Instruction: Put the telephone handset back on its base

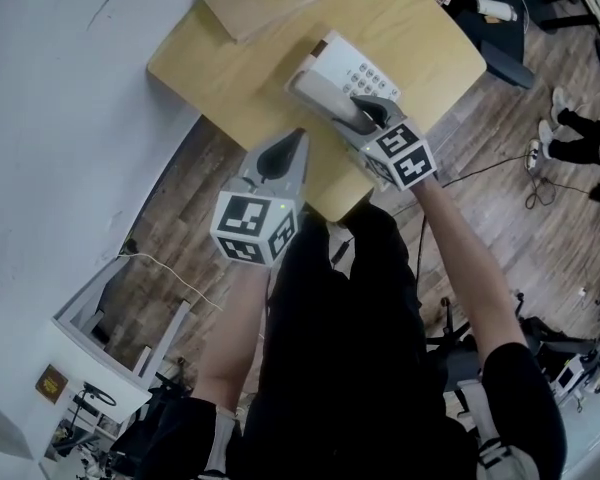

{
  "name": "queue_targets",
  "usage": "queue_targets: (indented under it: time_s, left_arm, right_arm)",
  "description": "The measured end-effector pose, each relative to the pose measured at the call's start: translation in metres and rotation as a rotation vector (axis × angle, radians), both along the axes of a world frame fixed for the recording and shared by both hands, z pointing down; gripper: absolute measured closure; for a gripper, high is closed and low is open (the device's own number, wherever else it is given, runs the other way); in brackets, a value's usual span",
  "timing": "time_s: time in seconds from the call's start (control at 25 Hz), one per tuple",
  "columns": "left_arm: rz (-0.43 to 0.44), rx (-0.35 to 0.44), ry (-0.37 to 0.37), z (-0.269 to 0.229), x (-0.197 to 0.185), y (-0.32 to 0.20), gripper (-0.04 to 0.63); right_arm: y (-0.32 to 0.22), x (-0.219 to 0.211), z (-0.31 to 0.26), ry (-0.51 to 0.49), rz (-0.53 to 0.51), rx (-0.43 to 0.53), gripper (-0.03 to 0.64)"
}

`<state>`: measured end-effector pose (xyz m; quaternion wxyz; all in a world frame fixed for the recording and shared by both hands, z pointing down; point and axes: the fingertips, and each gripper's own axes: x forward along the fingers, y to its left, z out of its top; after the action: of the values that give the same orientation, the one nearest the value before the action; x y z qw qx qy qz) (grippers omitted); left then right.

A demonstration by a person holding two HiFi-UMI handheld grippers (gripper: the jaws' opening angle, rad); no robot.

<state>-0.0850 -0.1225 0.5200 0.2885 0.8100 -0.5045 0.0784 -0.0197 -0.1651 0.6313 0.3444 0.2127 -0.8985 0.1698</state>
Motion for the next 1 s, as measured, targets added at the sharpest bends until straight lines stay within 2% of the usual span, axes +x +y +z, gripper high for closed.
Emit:
queue_targets:
  time_s: [0.16, 1.0]
  left_arm:
    - [-0.002, -0.007, -0.005, 0.003, -0.006, 0.003, 0.583]
    - [-0.003, -0.007, -0.009, 0.003, -0.020, 0.003, 0.583]
  right_arm:
    - [0.001, -0.005, 0.006, 0.043, -0.024, 0.043, 0.399]
    - [-0.002, -0.013, 0.019, 0.065, 0.011, 0.070, 0.394]
